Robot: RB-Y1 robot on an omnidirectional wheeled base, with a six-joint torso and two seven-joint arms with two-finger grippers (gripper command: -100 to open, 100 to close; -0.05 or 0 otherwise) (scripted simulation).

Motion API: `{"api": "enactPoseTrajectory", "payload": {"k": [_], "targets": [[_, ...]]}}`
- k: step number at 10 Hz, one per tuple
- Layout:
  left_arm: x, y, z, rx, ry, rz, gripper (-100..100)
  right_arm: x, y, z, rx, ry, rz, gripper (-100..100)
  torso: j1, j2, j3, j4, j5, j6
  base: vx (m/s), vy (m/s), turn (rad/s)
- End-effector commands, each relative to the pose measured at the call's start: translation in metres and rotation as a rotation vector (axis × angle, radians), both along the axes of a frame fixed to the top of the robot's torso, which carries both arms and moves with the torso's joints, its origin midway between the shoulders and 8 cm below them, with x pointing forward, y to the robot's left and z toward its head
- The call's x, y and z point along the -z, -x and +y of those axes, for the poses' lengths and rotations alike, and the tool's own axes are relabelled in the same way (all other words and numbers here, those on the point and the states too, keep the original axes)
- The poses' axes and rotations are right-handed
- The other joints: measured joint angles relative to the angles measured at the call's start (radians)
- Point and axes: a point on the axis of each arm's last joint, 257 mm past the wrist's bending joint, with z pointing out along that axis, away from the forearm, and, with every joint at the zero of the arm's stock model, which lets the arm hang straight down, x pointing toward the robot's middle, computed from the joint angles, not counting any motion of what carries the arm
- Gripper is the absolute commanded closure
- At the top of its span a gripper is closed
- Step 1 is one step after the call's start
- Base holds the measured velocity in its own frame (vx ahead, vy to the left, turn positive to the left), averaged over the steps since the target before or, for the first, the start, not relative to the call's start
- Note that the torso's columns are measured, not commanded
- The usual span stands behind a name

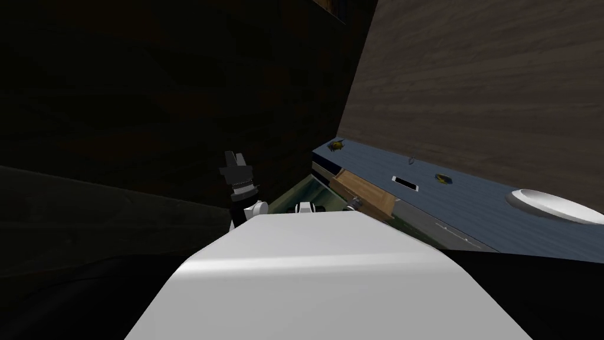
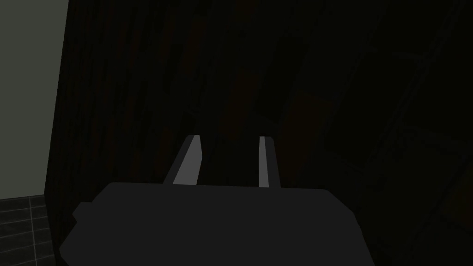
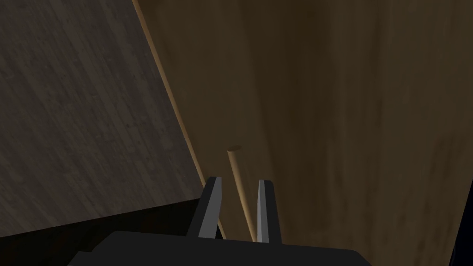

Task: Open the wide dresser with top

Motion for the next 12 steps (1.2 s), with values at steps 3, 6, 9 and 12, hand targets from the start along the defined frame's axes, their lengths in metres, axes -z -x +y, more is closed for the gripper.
{"api": "enactPoseTrajectory", "payload": {"k": [3, 6, 9, 12], "targets": [[0.0, 0.0, 0.0, 0.0, 0.0, 0.0, 0, -0.011, 0.051, -0.049, 0.18, 0.017, -0.021, 100, 0.006, 0.003, 0.001, 0.0, 0.003, 0.002, -0.123, 0.054, 0.395], [0.0, 0.0, 0.0, 0.0, 0.0, 0.0, 0, -0.012, 0.067, -0.061, 0.229, 0.02, -0.023, 100, 0.003, 0.0, -0.001, -0.001, 0.004, 0.004, -0.092, 0.054, 0.252], [0.0, 0.0, 0.0, 0.0, 0.0, 0.0, 0, -0.015, 0.101, -0.083, 0.327, 0.03, -0.026, 100, 0.002, -0.001, -0.002, -0.002, 0.002, 0.001, -0.043, 0.037, 0.253], [0.0, 0.0, 0.0, 0.0, 0.0, 0.0, 0, -0.017, 0.07, -0.112, 0.302, 0.003, -0.002, -100, -0.004, -0.006, -0.001, -0.006, -0.007, 0.001, -0.071, 0.098, 0.001]]}}
